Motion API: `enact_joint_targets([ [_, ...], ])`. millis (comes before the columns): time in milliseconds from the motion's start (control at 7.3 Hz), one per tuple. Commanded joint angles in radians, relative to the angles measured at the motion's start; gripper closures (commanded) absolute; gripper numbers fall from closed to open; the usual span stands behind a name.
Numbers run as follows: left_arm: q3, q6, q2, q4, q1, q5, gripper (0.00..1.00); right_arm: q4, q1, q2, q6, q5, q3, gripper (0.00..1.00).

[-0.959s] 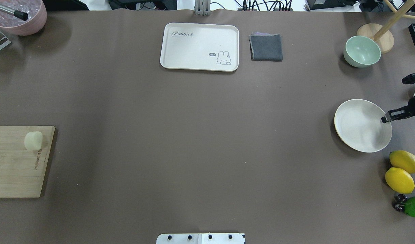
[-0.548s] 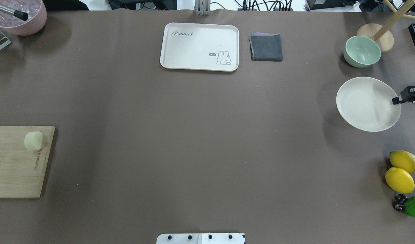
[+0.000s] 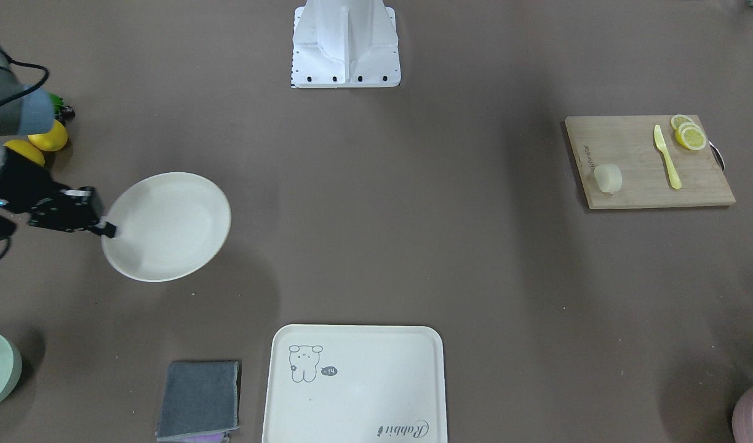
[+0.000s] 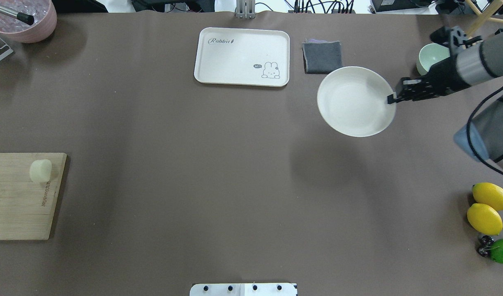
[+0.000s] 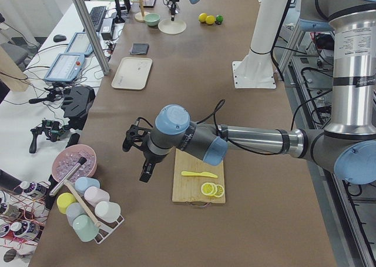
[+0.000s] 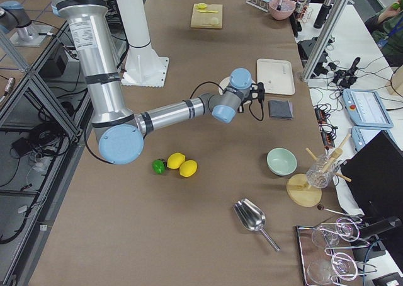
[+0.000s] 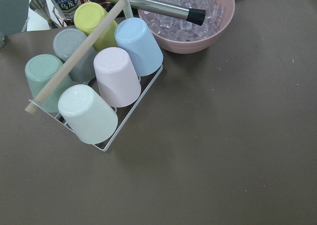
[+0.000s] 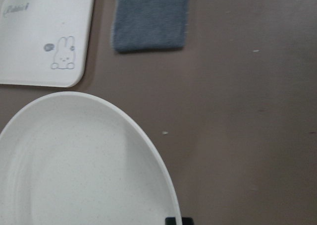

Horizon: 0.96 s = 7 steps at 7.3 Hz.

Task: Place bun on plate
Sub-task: 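Slide the white plate with the right gripper to the table center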

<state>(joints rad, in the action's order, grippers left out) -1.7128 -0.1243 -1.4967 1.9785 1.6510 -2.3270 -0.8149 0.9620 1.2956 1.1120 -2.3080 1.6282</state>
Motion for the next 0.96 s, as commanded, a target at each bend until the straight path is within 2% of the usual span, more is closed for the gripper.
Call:
enact_joint_targets([
  [0, 0.002, -0.005, 0.001, -0.001, 0.000, 0.000, 0.02, -0.033, -0.251, -0.107, 0.164, 0.276, 0.029, 1.00],
  [137, -0.004, -0.058, 0.001, 0.006, -0.003, -0.003, 0.02, -0.143, -0.316, -0.165, 0.166, 0.350, 0.030, 1.00],
  [274, -0.004, -0.089, 0.001, 0.022, -0.025, -0.062, 0.02, -0.226, -0.369, -0.208, 0.166, 0.419, 0.030, 1.00],
  [411, -0.020, -0.194, 0.000, 0.026, -0.063, -0.093, 0.02, -0.231, -0.408, -0.213, 0.176, 0.453, 0.025, 1.00],
  [685, -0.034, -0.422, 0.006, 0.168, -0.179, -0.080, 0.02, -0.233, -0.460, -0.226, 0.224, 0.510, 0.018, 1.00],
  [822, -0.040, -0.549, 0.013, 0.253, -0.259, -0.039, 0.02, -0.234, -0.476, -0.225, 0.226, 0.528, 0.015, 1.00],
])
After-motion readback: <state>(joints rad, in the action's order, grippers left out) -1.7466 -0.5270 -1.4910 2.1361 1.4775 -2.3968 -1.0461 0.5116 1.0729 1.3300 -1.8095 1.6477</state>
